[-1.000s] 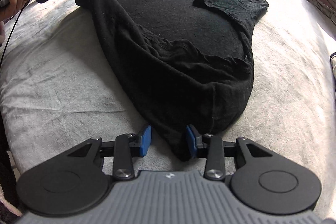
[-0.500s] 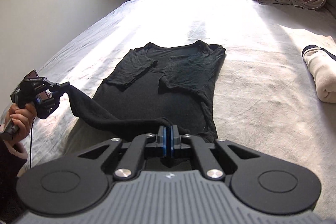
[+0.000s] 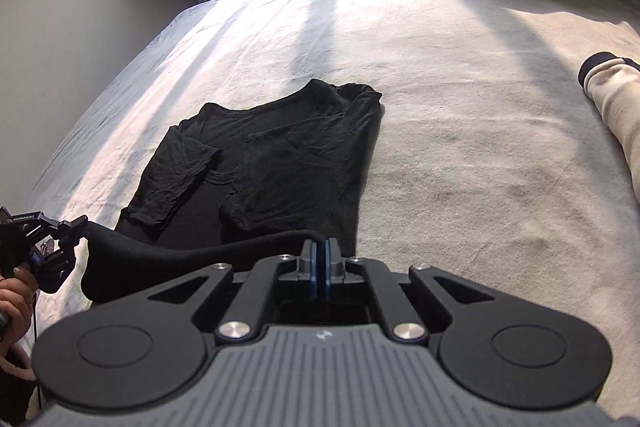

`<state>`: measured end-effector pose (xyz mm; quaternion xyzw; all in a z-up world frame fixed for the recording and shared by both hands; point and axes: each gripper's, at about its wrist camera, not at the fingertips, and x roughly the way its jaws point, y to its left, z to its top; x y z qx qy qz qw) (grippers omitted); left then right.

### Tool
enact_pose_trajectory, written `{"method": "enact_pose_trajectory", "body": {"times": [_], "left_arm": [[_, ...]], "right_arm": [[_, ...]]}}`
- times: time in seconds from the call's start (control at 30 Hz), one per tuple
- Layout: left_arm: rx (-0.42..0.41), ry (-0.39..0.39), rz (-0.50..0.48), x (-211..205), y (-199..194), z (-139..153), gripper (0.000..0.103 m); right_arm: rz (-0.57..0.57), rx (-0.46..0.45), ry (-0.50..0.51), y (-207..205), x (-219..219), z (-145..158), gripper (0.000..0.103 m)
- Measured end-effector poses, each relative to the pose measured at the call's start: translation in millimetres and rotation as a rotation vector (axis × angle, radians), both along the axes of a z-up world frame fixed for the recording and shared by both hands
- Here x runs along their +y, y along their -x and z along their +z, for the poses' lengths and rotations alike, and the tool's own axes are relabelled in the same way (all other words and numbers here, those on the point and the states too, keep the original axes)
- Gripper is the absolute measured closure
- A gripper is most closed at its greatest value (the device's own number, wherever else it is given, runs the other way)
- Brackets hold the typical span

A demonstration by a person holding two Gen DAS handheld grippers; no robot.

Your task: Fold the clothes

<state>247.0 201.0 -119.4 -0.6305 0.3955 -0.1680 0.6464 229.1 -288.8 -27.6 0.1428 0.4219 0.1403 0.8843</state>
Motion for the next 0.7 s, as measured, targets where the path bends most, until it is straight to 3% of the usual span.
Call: {"method": "enact_pose_trajectory", "body": {"times": [0.2, 0.3, 0.37, 0.4, 0.47, 0.7], "left_arm": [[-0.027, 0.032, 0.016, -1, -10, -17, 0.098], [-0.043, 0.052, 0.060, 1, -6, -23, 0.086], [-0.056, 0.047, 0.091, 4, -4, -22, 0.070], [-0.066, 0.026, 0.088, 5, -3, -17, 0.068], [-0.086, -0.016, 0.082, 7, 0, -8, 0.062], [-0.098, -0.299, 0.015, 1, 10, 39, 0.051]], "right_arm": [[-0.074, 0.044, -0.052, -20, -10, -29, 0.099], [-0.135, 0.032, -0.102, -18, -17, -36, 0.087], [-0.170, 0.021, -0.123, -16, -20, -37, 0.084], [-0.181, 0.016, -0.119, -14, -21, -36, 0.081], [-0.202, 0.005, -0.112, -11, -24, -33, 0.062], [-0.256, -0.005, -0.095, 5, -34, -13, 0.059]]}}
